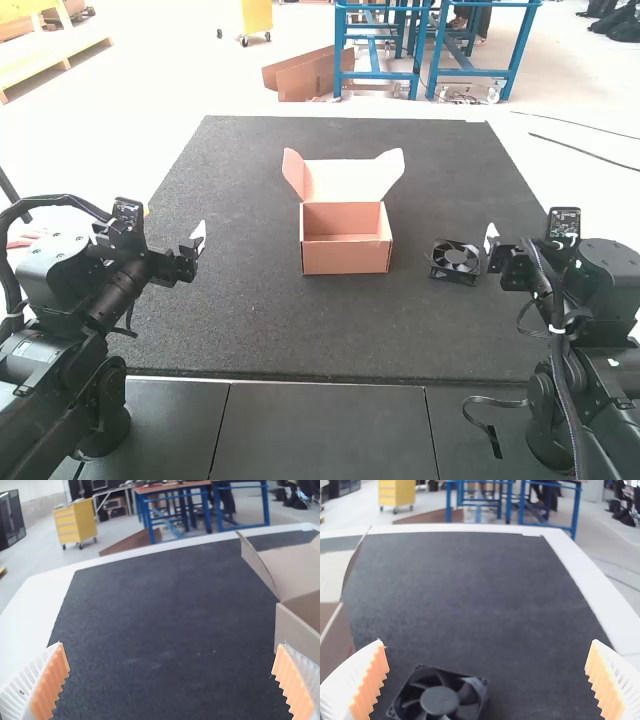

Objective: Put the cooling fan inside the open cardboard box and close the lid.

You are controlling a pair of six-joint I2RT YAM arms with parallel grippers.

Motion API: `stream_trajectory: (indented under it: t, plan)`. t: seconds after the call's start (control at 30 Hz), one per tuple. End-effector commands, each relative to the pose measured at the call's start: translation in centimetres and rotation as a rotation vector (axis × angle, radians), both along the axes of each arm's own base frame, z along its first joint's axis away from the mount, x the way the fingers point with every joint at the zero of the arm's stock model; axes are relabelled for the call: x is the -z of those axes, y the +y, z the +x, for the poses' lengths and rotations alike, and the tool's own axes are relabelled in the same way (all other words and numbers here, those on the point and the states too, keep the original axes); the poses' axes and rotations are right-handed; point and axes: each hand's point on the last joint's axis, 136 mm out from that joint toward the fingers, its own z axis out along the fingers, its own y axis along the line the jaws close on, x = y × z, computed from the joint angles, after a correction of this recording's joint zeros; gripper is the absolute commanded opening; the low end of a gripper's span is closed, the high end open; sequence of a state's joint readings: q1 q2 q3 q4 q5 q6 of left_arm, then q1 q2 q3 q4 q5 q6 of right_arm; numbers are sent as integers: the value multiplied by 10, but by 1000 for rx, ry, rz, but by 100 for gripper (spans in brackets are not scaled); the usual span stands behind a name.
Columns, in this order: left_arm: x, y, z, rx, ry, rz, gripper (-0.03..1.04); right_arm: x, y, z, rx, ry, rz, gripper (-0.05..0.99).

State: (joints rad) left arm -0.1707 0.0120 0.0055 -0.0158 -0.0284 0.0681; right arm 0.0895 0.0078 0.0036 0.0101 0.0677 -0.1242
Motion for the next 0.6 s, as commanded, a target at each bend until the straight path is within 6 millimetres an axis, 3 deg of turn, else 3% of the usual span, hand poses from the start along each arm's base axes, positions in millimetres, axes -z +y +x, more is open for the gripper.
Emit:
stream_trajectory:
  t: [0.0, 0.57]
  plan:
    - [-2, -2, -1, 11, -18, 10, 96, 1, 7, -1, -41, -1, -16, 91]
    - [-2, -2, -1, 11, -18, 10, 96, 3, 8, -1, -52, 5, -15, 91]
